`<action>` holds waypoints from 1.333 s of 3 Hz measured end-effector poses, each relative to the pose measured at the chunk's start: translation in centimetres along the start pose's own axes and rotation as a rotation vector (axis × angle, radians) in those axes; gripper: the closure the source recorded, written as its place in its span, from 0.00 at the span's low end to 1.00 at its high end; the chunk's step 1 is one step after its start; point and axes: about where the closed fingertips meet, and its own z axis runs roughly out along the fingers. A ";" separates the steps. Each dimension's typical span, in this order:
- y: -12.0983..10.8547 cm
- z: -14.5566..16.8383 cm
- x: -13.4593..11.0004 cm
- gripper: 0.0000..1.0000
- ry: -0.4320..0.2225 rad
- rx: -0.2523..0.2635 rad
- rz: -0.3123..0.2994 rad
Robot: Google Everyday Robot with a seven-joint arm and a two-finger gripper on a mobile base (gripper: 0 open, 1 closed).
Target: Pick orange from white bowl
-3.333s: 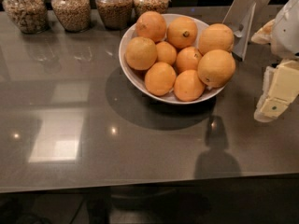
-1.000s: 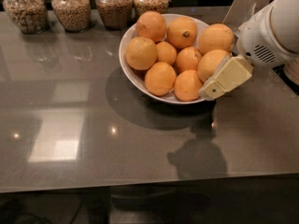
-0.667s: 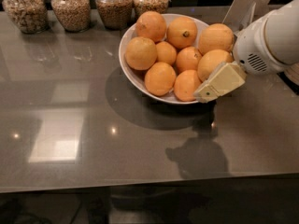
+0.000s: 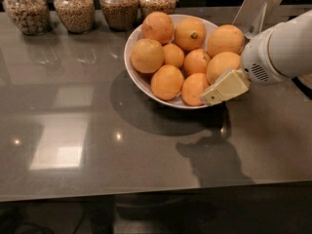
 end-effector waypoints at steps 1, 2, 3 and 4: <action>-0.6 1.3 0.5 0.03 0.004 0.019 0.014; -1.0 2.7 1.1 0.11 0.017 0.023 0.022; -1.2 3.8 1.3 0.30 0.023 0.019 0.029; -1.3 4.1 1.2 0.53 0.018 0.022 0.029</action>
Offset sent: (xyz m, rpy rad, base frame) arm 0.0310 -0.0120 -0.0399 -0.0089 0.0167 -0.0530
